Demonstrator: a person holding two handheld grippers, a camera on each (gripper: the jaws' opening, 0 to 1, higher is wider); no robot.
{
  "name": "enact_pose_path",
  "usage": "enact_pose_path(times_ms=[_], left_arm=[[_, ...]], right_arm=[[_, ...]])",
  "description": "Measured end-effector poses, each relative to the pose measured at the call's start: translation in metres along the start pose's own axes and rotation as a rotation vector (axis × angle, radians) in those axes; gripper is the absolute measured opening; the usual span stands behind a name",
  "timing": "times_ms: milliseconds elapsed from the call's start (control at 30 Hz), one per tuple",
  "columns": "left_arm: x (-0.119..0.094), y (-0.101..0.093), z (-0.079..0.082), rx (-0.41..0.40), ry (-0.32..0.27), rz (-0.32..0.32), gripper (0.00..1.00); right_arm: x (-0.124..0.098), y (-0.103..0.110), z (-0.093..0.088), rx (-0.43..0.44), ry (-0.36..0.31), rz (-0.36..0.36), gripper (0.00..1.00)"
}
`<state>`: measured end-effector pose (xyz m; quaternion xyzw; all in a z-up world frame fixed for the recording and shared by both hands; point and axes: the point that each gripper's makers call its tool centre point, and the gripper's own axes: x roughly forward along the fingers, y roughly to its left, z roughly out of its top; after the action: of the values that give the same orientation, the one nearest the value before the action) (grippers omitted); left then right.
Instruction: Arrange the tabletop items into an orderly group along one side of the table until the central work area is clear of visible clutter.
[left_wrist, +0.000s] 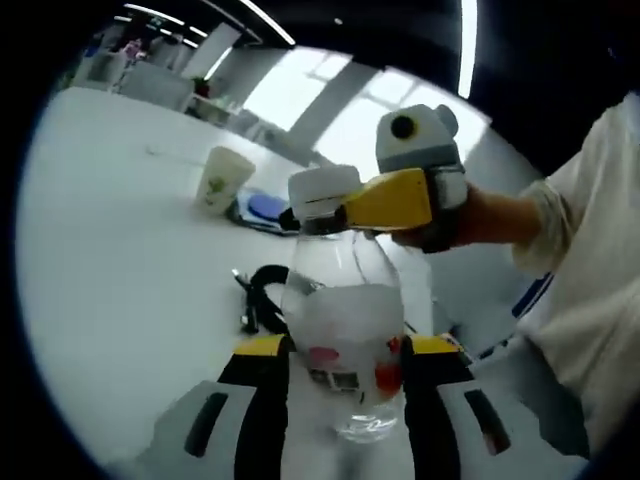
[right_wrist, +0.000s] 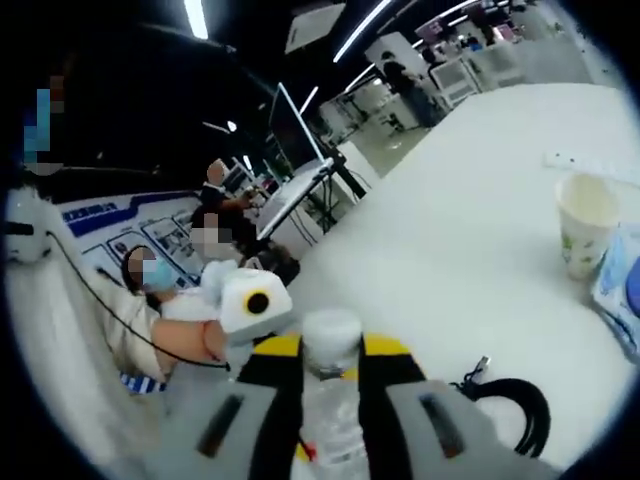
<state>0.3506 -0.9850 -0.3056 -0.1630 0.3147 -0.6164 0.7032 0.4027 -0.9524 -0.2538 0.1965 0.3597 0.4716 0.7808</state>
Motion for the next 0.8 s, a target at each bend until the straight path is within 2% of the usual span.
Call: enact_pose_path(times_ms=[200, 433, 633, 800], left_arm=[[0.0, -0.004, -0.001, 0.01, 0.009, -0.029, 0.36], [-0.001, -0.007, 0.0, 0.052, 0.027, -0.032, 0.35], [-0.005, -0.013, 0.021, 0.07, 0.006, -0.052, 0.34], [-0.007, -0.011, 0.043, 0.138, -0.004, -0.047, 0.34]], right_arm=[[-0.004, 0.007, -0.004, -0.007, -0.011, -0.016, 0.16], [-0.011, 0.011, -0.002, -0.021, -0.025, -0.026, 0.16], [-0.018, 0.016, 0.017, -0.035, -0.076, -0.026, 0.16], [-0.023, 0.023, 0.039, -0.092, -0.114, -0.033, 0.16]])
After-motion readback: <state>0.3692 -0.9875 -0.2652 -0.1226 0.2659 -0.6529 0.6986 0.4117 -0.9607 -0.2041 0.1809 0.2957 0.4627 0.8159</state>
